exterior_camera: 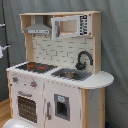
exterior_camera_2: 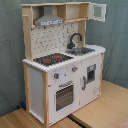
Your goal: Play with the kitchen
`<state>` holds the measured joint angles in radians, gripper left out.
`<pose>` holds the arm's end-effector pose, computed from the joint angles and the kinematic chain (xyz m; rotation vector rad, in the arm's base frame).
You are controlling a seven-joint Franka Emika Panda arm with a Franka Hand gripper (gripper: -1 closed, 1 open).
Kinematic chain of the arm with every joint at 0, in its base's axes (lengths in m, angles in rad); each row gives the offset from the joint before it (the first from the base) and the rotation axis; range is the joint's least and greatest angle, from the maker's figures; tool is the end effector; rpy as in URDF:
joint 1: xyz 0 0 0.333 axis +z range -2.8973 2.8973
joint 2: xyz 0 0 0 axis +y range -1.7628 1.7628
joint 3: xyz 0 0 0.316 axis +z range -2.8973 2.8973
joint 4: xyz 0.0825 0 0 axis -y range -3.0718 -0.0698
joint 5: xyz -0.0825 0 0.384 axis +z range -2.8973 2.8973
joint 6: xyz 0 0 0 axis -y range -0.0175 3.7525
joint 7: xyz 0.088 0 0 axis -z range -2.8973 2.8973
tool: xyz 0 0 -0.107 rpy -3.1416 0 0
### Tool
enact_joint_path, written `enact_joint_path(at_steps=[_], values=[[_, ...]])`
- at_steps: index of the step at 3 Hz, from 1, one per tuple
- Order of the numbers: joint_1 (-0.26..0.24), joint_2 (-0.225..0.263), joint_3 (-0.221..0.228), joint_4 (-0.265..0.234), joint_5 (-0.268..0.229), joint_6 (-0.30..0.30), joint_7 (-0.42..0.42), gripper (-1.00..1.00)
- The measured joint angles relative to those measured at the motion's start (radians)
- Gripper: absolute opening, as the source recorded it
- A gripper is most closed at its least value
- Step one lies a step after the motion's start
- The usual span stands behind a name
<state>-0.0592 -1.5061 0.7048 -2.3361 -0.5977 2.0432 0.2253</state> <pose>0.0530 0.2824 0.7146 1.5929 0.1853 1.3959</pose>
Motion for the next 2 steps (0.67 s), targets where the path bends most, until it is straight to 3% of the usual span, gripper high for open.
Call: enact_joint_path(at_steps=[1, 2], values=[[0.058, 0.001, -0.068, -0.043, -0.029, 0.007, 0.001, 1.00], [0.068, 0.005, -0.121, -0.105, -0.046, 0.075, 0.010, 1.00]])
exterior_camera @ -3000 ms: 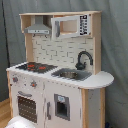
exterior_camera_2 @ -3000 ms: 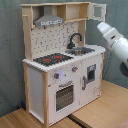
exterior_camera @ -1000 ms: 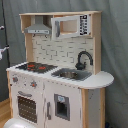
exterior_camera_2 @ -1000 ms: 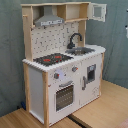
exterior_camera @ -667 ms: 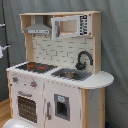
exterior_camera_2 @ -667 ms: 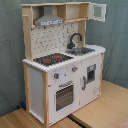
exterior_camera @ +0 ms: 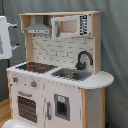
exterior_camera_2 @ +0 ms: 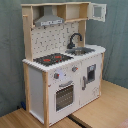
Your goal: Play with the kitchen
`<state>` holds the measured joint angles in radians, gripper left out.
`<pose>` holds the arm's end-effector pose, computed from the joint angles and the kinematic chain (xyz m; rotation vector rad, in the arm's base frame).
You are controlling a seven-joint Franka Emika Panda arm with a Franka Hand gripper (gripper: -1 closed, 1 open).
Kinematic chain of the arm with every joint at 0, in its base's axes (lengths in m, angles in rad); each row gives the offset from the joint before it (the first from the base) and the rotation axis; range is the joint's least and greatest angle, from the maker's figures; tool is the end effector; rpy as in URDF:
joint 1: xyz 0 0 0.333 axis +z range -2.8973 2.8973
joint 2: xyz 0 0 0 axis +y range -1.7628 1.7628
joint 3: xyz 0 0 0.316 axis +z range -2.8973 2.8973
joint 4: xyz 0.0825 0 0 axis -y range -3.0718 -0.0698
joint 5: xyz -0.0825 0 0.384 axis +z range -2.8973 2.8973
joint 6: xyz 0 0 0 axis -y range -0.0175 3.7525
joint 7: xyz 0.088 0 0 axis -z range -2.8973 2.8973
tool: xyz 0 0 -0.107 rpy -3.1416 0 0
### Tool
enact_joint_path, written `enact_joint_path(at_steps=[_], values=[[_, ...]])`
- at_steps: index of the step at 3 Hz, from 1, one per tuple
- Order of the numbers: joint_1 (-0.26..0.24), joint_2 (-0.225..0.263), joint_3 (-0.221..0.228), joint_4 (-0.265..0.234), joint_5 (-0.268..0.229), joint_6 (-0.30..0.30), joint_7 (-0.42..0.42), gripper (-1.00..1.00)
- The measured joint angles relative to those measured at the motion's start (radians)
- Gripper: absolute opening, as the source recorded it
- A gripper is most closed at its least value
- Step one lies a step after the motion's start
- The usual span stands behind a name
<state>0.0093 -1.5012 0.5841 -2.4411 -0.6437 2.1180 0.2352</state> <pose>0.0728 0.2258 0.7188 1.6750 0.1941 1.4186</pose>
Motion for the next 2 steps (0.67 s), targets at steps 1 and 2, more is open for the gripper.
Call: enact_joint_path(at_steps=[1, 2], values=[[-0.001, 0.002, -0.009, -0.008, -0.004, 0.014, 0.000, 1.00], [-0.002, 0.004, -0.019, -0.015, -0.008, 0.029, 0.001, -1.00]])
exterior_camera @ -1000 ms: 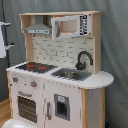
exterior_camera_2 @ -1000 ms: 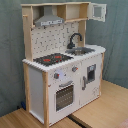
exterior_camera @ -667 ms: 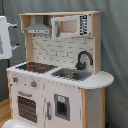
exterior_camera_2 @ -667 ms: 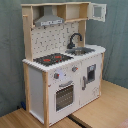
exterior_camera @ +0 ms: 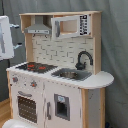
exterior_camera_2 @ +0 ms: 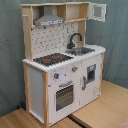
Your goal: Play with the kitchen
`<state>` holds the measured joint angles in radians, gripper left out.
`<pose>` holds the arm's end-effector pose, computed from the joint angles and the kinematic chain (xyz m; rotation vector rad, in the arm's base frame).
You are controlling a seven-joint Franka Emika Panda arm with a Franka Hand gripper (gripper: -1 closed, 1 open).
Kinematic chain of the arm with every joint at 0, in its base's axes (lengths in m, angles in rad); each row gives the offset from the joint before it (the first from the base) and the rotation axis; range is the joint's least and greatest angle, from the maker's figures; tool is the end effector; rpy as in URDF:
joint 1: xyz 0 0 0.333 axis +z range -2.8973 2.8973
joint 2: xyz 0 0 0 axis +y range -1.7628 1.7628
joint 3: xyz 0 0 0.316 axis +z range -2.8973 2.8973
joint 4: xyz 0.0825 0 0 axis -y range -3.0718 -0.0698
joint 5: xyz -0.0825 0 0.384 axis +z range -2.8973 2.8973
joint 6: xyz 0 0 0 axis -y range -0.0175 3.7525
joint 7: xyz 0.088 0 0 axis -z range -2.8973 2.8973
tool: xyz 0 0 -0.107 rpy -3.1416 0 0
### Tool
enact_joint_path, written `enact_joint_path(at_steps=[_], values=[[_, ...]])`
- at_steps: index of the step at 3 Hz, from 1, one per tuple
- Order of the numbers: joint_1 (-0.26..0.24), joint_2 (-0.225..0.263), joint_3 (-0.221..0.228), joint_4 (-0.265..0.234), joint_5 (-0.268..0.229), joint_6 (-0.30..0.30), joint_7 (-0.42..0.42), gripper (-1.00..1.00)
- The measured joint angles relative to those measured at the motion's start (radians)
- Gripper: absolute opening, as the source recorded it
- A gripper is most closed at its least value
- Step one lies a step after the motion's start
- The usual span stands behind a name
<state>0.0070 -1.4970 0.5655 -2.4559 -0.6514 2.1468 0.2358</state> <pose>0.0794 0.2189 0.7194 1.6796 0.2009 1.4249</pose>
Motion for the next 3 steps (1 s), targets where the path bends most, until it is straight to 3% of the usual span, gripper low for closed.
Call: enact_joint_path(at_steps=[3], values=[[-0.049, 0.055, -0.164, -0.024, -0.061, 0.227, -0.035, -1.00]])
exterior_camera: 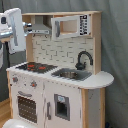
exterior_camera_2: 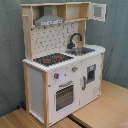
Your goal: Play with the kitchen
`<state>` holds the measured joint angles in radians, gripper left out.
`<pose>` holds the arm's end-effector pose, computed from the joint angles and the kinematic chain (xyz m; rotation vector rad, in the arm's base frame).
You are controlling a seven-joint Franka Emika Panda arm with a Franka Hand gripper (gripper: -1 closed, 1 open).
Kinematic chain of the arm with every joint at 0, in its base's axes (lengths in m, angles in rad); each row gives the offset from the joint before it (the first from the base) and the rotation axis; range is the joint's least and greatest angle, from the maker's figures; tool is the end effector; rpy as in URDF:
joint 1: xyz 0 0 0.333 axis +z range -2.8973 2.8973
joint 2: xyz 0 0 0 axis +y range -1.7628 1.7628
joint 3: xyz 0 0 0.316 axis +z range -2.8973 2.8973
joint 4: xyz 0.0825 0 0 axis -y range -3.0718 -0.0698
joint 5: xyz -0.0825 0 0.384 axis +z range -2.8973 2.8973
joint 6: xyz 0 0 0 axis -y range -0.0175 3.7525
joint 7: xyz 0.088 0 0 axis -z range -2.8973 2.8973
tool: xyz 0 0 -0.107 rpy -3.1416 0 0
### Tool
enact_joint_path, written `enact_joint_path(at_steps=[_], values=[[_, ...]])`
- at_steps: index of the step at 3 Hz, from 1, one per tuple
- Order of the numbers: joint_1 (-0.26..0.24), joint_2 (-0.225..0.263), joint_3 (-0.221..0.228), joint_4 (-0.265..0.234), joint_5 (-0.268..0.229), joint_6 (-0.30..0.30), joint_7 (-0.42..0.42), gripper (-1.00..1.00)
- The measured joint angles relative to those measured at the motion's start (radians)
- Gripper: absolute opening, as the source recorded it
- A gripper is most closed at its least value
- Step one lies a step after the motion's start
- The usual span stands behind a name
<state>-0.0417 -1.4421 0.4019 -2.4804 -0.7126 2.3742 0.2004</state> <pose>0.1121 0.1695 0.7507 1.6729 0.2502 1.5113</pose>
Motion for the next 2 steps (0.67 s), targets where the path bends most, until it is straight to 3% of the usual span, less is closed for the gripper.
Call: enact_joint_path(at_steps=[2], values=[[-0.040, 0.037, -0.115, -0.035, -0.001, 0.150, -0.084, -1.00]])
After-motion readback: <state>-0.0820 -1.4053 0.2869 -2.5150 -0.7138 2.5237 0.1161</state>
